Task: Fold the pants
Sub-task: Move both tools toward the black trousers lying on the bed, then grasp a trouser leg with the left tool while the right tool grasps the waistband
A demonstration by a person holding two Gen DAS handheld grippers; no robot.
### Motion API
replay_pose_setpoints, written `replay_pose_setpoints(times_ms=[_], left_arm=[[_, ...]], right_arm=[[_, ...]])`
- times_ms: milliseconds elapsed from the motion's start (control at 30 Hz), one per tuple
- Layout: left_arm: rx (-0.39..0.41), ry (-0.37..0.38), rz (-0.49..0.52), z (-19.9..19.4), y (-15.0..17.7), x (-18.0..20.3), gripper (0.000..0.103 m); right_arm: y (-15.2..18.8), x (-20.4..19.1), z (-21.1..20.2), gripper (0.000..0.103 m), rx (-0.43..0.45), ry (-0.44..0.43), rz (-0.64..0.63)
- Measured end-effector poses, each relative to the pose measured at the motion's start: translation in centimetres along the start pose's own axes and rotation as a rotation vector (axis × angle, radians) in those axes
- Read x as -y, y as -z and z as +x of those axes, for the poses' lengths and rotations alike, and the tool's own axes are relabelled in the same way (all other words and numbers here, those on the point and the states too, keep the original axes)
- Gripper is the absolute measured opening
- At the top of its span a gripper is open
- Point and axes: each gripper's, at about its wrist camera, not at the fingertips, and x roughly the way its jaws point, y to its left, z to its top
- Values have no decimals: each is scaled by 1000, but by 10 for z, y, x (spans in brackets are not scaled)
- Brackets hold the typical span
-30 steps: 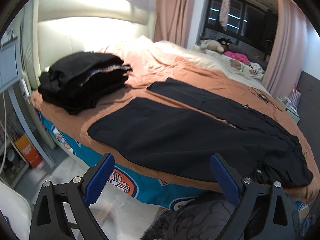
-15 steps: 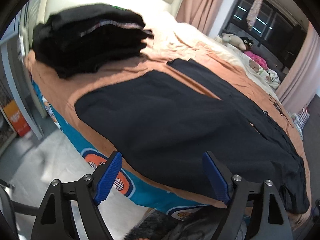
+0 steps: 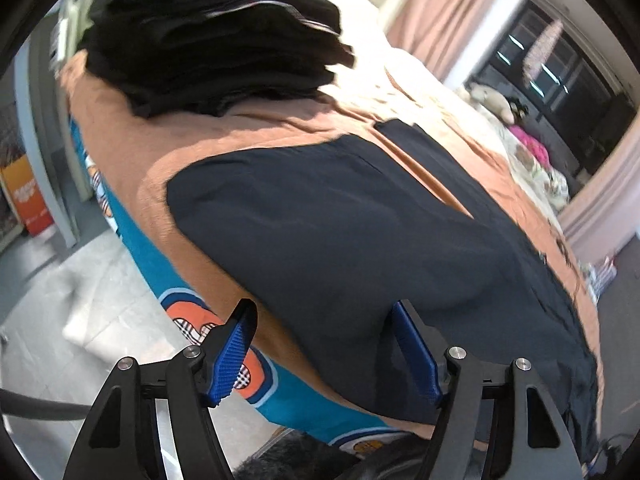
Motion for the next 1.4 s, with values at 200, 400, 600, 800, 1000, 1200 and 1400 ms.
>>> replay_pose_setpoints(times_ms=[200,400,600,800,1000,1200,1400], left_arm=[[46,12,-39,-4,-16,-17,54],[66,33,-91,2,-35,-32,51],[49,34,-118,10,-42,-36,23],[69,35,-117,1,-47,-30,11],[92,23,-97,-9,-59,-18,8],[126,24,-72,-22,-78,-1,6],[172,44,-43,-35,-100,28,5]], right_arm=[[-14,9,6,79,8,-42,45],[-25,23,6,74,66,-80,94],[-21,45,13,74,65,-56,156],[-25,54,13,74,89,-65,195],[-34,72,26,50,99,-71,273],[-41,88,17,3,146,-57,309],[-53,83,-16,1,224,-96,300]])
